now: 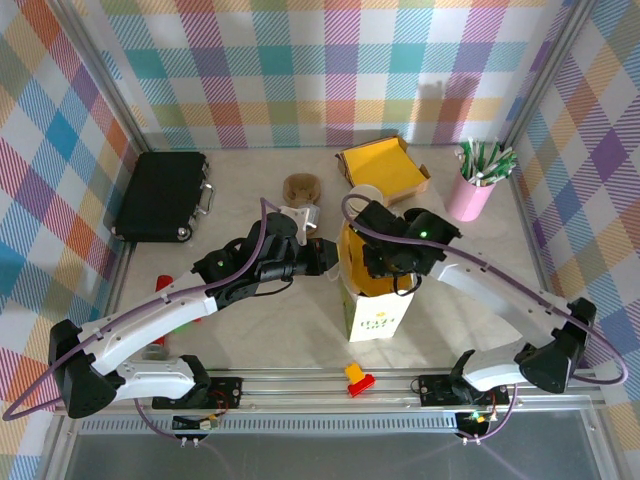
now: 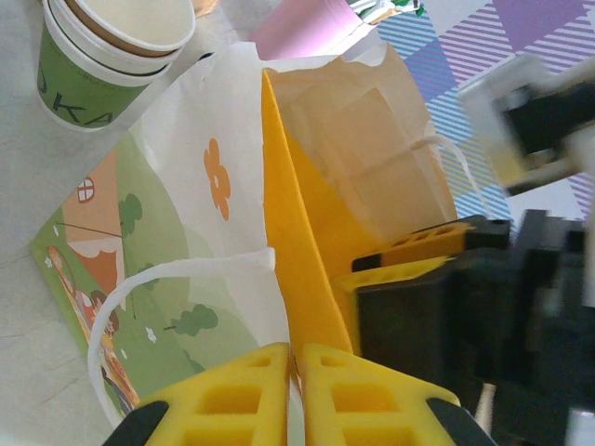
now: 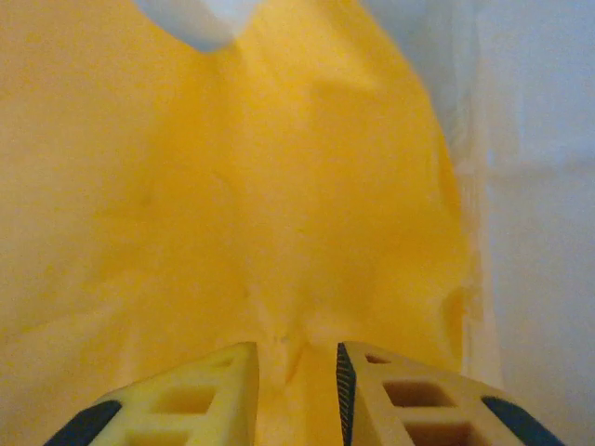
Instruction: Pack the takeout coffee
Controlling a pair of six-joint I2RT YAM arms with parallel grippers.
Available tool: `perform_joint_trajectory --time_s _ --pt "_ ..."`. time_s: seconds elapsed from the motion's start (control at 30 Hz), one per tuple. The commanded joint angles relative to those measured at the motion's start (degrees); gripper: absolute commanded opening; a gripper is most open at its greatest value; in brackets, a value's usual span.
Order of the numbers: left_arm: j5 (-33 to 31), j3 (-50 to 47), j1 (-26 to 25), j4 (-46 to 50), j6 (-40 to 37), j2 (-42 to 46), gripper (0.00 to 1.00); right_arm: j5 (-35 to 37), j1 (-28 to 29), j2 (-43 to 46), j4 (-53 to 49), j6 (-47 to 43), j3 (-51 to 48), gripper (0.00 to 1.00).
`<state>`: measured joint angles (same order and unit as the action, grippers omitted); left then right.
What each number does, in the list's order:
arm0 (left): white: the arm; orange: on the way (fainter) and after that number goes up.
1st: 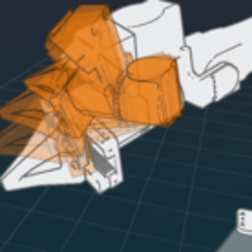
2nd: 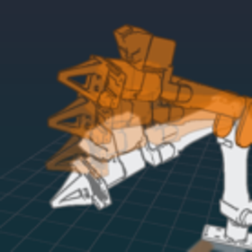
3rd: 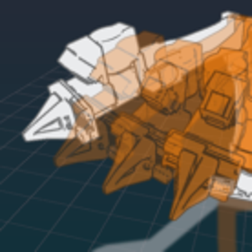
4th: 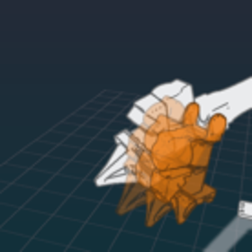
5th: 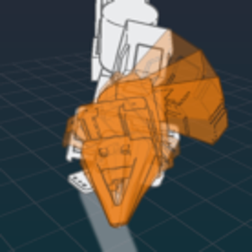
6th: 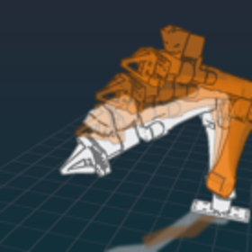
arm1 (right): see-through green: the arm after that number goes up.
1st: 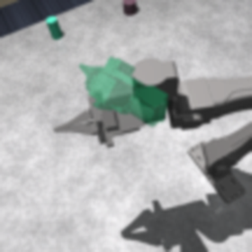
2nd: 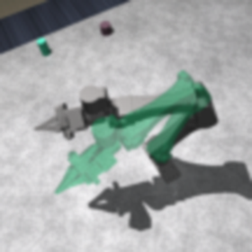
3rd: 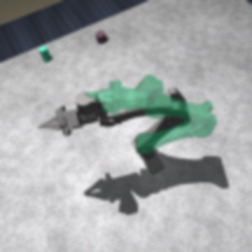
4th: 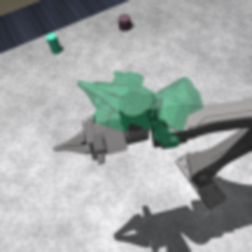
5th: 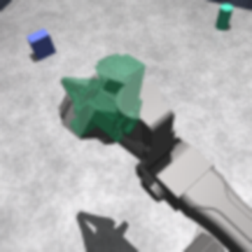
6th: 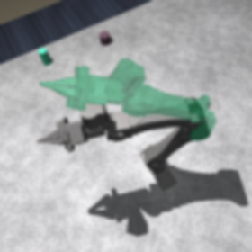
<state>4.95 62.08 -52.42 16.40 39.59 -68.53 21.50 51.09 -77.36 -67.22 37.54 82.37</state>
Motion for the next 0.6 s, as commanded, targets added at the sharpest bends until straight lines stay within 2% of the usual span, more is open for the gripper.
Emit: perform_joint_trajectory --time_s 0.0,0.1,0.2,0.37,0.5,0.57 --pt "-0.3 0.1 -0.4 1.2 -0.8 -0.2 0.12 -2.5 0.4 3.4 1.8 -1.8 3.2 0.34" --pt "-0.3 0.0 -0.4 0.9 -0.9 -0.3 0.11 -3.4 0.4 5.1 5.0 -1.9 2.3 0.36" --pt "-0.3 0.1 -0.4 0.8 -0.9 -0.4 0.11 -7.4 0.4 6.2 9.6 -1.4 0.8 0.36" --pt "-0.1 0.1 -0.4 0.5 -0.9 -1.0 0.11 -10.3 0.4 4.8 13.6 -1.3 -0.4 0.38" --pt "0.0 0.0 -0.4 0.5 -0.7 -0.8 0.11 -8.9 0.2 2.3 14.1 -1.4 -0.9 0.37" --pt "0.0 -0.1 -0.4 0.4 -0.6 -0.6 0.11 -7.6 0.2 1.1 14.2 -1.5 -1.4 0.32"
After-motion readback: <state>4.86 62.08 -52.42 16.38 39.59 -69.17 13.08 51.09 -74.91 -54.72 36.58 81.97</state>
